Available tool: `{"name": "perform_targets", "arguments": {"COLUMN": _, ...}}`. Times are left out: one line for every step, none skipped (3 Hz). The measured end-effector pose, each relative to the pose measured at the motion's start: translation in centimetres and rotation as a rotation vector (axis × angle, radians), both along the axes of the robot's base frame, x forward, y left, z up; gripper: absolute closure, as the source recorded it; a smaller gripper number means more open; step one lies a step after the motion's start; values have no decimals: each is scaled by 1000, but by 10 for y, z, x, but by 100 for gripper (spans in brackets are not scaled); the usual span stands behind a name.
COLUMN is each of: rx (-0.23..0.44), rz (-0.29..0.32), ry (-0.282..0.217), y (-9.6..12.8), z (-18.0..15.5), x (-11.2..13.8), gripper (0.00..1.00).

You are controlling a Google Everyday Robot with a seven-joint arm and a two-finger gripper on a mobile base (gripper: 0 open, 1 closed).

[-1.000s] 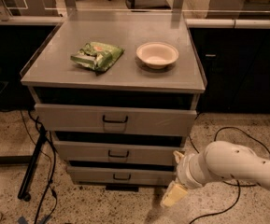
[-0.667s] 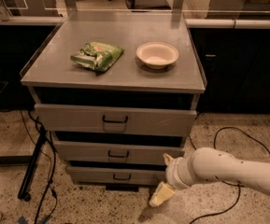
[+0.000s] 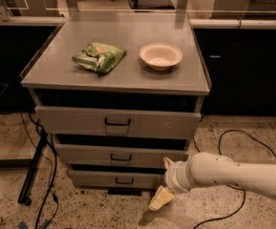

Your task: Open middle drawer

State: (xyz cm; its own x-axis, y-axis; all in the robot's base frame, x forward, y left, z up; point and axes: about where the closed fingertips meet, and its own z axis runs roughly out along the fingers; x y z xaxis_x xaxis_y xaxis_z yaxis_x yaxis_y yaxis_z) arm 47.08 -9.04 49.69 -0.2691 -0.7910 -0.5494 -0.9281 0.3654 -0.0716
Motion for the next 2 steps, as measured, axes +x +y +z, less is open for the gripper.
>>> {"name": "perform_targets", "arguments": {"rx": 7, "rz": -25, "ry": -46, "y": 18, "z": -14, "x": 34, "gripper": 0}}
{"name": "perform_targets", "arguments": {"rx": 16, "rz": -36, "ry": -106, "y": 26, "z": -14, "x": 70, "gripper": 0}}
